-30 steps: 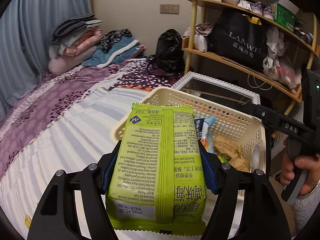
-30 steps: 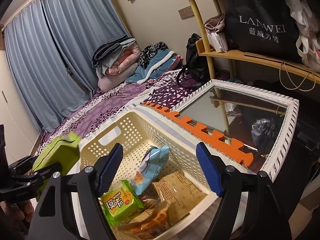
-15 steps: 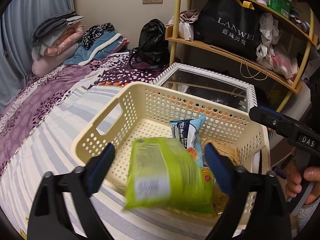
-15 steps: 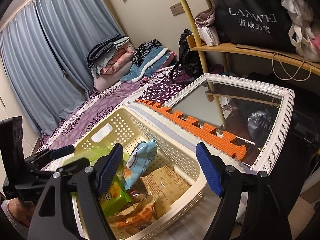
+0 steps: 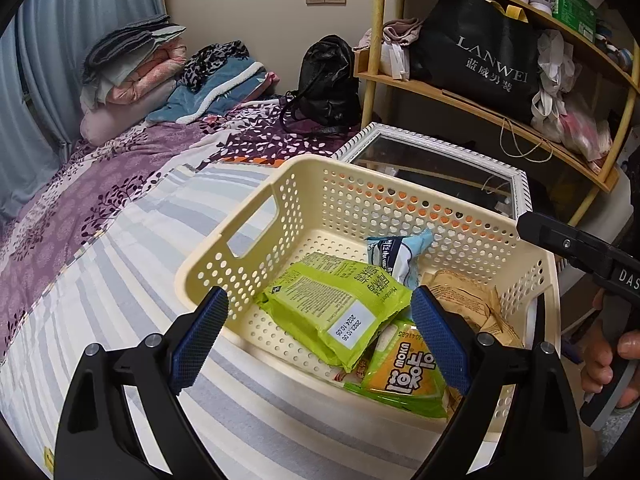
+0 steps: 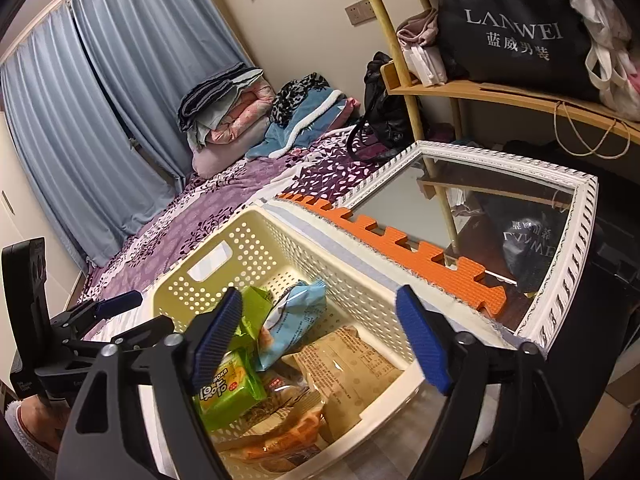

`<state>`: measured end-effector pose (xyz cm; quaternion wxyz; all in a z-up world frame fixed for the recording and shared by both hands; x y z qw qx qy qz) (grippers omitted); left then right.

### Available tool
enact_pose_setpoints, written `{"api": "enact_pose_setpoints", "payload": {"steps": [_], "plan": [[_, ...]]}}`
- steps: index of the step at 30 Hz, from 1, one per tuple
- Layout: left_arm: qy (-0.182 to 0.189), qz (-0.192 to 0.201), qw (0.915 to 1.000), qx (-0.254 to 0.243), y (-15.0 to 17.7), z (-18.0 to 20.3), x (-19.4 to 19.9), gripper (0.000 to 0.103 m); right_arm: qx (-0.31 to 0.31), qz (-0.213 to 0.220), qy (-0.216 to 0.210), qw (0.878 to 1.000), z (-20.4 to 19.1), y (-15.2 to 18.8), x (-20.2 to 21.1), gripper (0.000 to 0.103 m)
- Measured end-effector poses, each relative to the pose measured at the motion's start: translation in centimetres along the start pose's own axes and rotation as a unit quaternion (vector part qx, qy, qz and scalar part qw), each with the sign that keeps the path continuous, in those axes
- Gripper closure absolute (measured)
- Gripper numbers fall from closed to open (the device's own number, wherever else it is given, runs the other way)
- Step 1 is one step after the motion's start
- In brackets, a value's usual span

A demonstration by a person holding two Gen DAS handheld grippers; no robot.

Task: Organize snacks
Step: 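Carry the green-yellow pack with the left tool into the basket and release, then move both tools back over the remaining snacks on the bed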

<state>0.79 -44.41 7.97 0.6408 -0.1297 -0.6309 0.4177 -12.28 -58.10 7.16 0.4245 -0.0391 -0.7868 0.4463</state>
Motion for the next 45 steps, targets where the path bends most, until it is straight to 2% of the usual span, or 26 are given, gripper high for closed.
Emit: {"api": "enact_pose_setpoints", "payload": {"steps": [2,5,14,25,45], "plan": [[-0.004,0.002,1.0,0.001,0.0,0.0,0.3,0.005,0.002,-0.001,-0.001,1.0,-0.3,0.0,0.0,0.022],[-0.008,0.002,1.0,0.004,0.1,-0.2,0.7,0.005,0.005,0.001,-0.001,1.0,-0.6,-0.1,0.1,0.016],[-0.026,0.014,0.9995,0.013,0.2,-1.0,2.5,0.003,0.014,0.002,-0.005,1.0,-2.1,0.0,0.5,0.008],[-0.057,0.028,0.9976,0.029,0.7,-2.9,4.7,0.003,0.045,0.017,0.003,0.999,-3.8,-0.1,1.1,0.007],[-0.116,0.044,0.9894,0.076,3.9,-7.7,8.5,0.003,0.099,0.014,-0.031,0.994,-9.6,1.4,2.0,0.007]]}}
Point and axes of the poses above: each gripper's, at about its wrist camera, not at the fingertips, and x roughly against the way its jaws point, z to its right, y to its underside, the point moved 9 cm from there along -x, roughly the way its jaws point, and after that the axes turned 13 degrees about y, right-handed, at the moved point
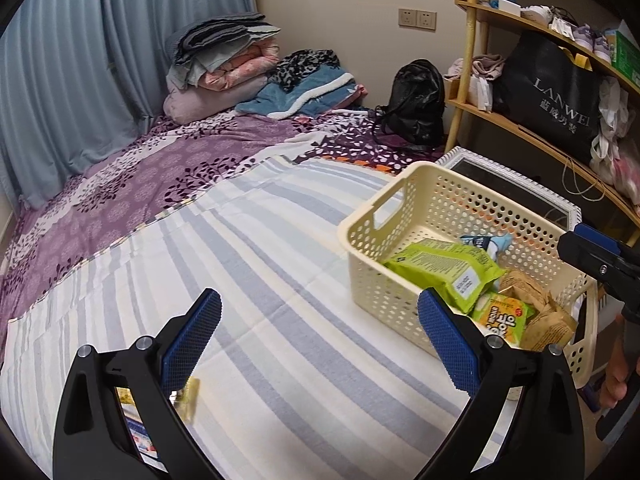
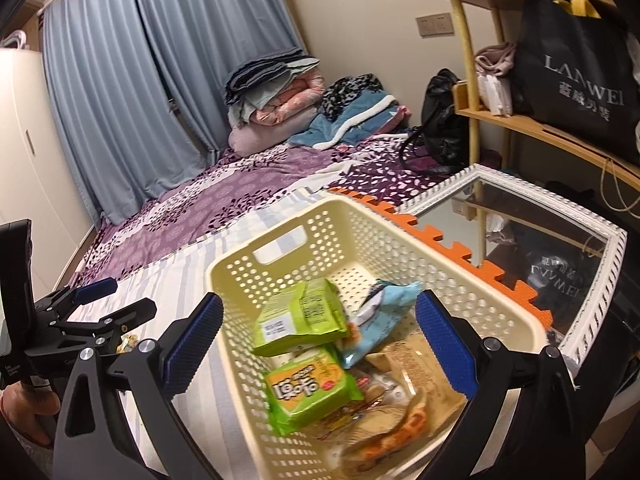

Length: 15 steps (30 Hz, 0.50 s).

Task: Organize snacks
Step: 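Move both tools back over the remaining snacks on the bed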

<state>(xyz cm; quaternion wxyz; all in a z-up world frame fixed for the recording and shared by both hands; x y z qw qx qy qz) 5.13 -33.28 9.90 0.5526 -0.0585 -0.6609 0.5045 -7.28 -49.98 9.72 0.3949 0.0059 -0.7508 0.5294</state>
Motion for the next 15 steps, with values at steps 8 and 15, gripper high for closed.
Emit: {"api": "enact_pose_setpoints", "payload": {"steps": [8,15], "plan": [[-0.022,0.006,0.9997,0.009,1.2,-2.5,1.7,0.003,0.032,-0.006,-0.026,0.999,-4.1,0.7,0.1,0.007],[-0.034,0.01,0.9989,0.029,2.3,-5.0,3.0,0.003,0.072,-0.018,-0.058,0.996,-8.8,2.2,0.1,0.007]]}}
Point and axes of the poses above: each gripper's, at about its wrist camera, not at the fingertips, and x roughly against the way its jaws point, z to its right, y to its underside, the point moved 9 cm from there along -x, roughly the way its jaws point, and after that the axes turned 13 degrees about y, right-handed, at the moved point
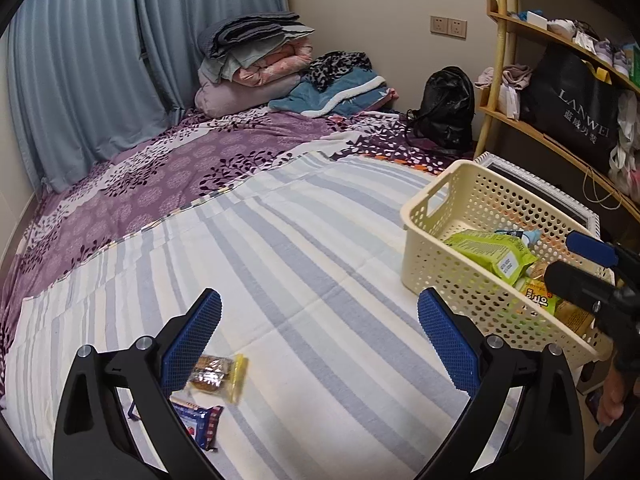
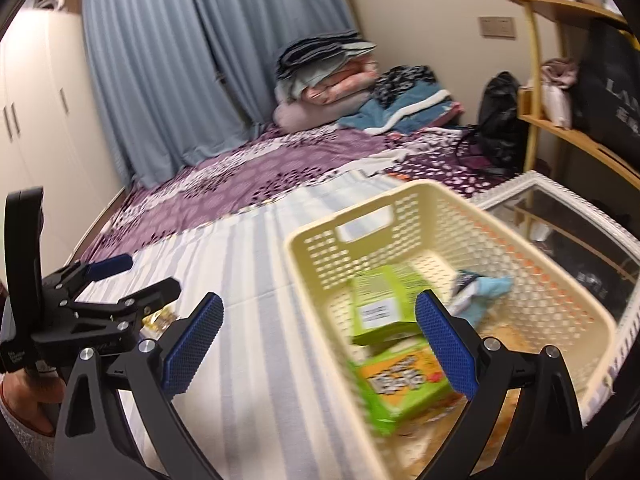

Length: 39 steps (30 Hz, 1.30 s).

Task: Organize snacks
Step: 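Move both tools back over the remaining snacks on the bed, then grasp the yellow biscuit pack with left tool while right tool grasps blue wafer bar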

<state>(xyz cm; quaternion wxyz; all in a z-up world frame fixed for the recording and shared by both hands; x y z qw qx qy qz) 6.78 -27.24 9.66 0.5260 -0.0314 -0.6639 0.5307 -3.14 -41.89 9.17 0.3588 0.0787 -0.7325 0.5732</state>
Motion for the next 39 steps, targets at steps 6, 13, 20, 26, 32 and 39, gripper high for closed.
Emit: {"api": "enact_pose_setpoints", "payload": {"steps": [6,13,20,26,32,39], "plan": [[-0.013,0.002,0.9996,0.025,1.1,-2.7,0.9,0.003,0.03,-0.016,-0.027,0.999,-4.1,1.1,-0.9,0.007],[-0.028,0.001,0.998,0.057,3.1,-6.2,2.1,0.003,0.071,-0.039,-0.063,0.995,-8.9,3.2,-1.4,0.007],[-0.053,-0.007,0.9925,0.11,6.3,-11.2,3.4,0.003,0.097,-0.057,-0.08,0.99,-11.8,5.1,-1.9,0.007],[-0.09,-0.008,0.9814,0.169,9.4,-17.0,5.2,0.003,0.106,-0.069,-0.084,0.988,-13.1,6.2,-2.1,0.007],[-0.128,-0.01,0.964,0.233,12.7,-22.8,6.4,0.003,0.114,-0.078,-0.089,0.987,-13.6,6.7,-2.4,0.007],[-0.166,-0.017,0.9472,0.274,15.6,-27.2,6.3,0.003,0.117,-0.084,-0.09,0.986,-14.0,6.7,-3.0,0.007]]}}
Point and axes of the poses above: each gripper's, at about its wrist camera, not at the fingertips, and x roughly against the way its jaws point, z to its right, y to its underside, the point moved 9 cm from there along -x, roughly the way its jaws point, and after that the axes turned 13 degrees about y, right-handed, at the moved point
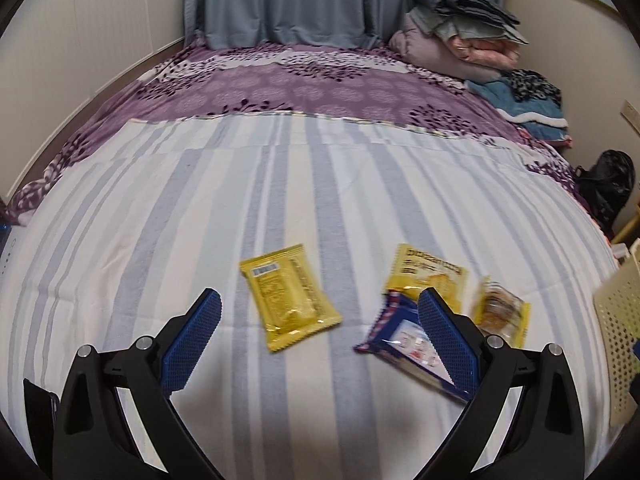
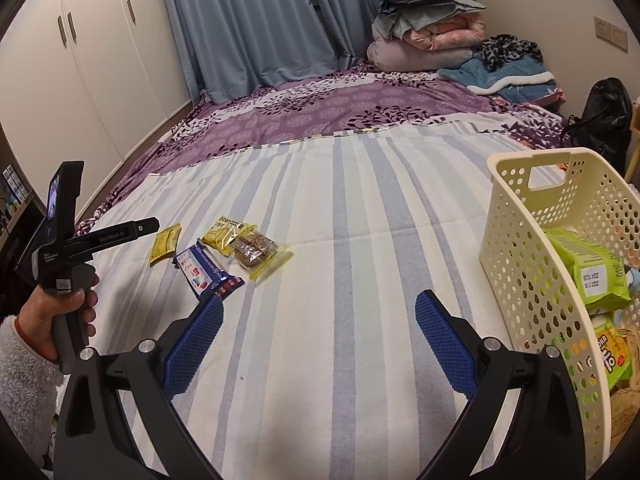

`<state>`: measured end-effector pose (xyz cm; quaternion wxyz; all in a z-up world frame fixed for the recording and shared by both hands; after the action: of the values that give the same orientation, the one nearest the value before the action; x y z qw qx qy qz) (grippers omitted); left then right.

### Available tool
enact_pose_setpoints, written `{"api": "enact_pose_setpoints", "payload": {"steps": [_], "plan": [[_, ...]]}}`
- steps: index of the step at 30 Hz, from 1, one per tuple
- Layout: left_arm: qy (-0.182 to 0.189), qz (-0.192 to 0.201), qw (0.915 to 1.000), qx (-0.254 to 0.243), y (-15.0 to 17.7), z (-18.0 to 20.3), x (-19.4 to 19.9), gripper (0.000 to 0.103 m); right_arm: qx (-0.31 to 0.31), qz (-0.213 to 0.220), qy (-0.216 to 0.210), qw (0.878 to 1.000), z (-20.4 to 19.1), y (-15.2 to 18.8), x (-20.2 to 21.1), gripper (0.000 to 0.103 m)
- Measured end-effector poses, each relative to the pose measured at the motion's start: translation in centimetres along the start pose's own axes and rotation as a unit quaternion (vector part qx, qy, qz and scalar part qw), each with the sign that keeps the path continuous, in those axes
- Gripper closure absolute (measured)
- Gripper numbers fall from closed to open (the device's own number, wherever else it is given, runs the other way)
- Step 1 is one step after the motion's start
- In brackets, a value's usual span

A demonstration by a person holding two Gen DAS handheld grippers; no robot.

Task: Organize snacks
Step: 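Grasp the yellow biscuit pack with left tool while right tool grasps blue wafer bar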

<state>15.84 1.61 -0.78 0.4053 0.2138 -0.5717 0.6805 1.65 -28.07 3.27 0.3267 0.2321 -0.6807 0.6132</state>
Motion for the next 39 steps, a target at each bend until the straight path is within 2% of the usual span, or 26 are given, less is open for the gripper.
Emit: {"api": "enact_pose_setpoints", "payload": {"steps": [5,8,13,14,15,21,25,26,29,35,39], "plan": [[-0.017,-0.009,0.9997,0.013,0.2,-1.8,-1.8,0.003,0.004,-0.008,-0.003,1.0,-0.5,0.3,-0.7,0.007],[-0.025,-0.017,0.9994,0.016,0.4,-2.6,-2.9,0.011,0.008,-0.013,-0.005,1.0,-0.8,0.4,-1.1,0.007],[-0.032,-0.022,0.9989,0.026,0.3,-3.5,-4.2,0.011,0.012,-0.02,-0.006,1.0,-1.1,0.6,-1.7,0.007],[-0.032,-0.023,0.9989,0.027,0.3,-3.6,-4.5,0.021,0.012,-0.022,-0.006,1.0,-1.1,0.6,-1.9,0.007],[-0.031,-0.027,0.9987,0.028,0.4,-3.8,-4.8,0.026,0.012,-0.025,-0.006,1.0,-1.2,0.6,-2.1,0.007],[-0.033,-0.031,0.9986,0.027,0.7,-4.3,-5.9,0.028,0.021,-0.033,-0.01,0.999,-2.2,0.7,-3.2,0.007],[-0.031,-0.025,0.9989,0.024,0.7,-4.4,-5.7,0.04,0.03,-0.037,-0.018,0.999,-3.2,0.7,-4.0,0.007],[-0.029,-0.024,0.999,0.026,0.7,-4.4,-5.7,0.044,0.033,-0.036,-0.023,0.999,-3.7,0.7,-4.2,0.007],[-0.021,-0.022,0.999,0.031,0.7,-4.7,-5.4,0.048,0.049,-0.032,-0.043,0.997,-5.5,0.7,-4.7,0.007],[-0.018,-0.02,0.999,0.034,1.2,-5.6,-4.4,0.048,0.106,-0.015,-0.087,0.99,-10.4,0.3,-6.0,0.007],[-0.016,-0.017,0.9989,0.04,1.6,-6.2,-3.6,0.048,0.135,-0.023,-0.114,0.984,-13.8,0.2,-7.6,0.007]]}}
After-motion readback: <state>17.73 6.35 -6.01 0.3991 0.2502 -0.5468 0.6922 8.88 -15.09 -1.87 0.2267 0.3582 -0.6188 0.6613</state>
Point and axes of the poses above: each gripper's, at about its wrist camera, not at the fingertips, and x roughly against the way its jaws point, z to its right, y to its underside, the point moved 9 cm from there along -x, roughly the way its jaws point, and after that the axes turned 13 degrees about y, right-handed, at the moved point
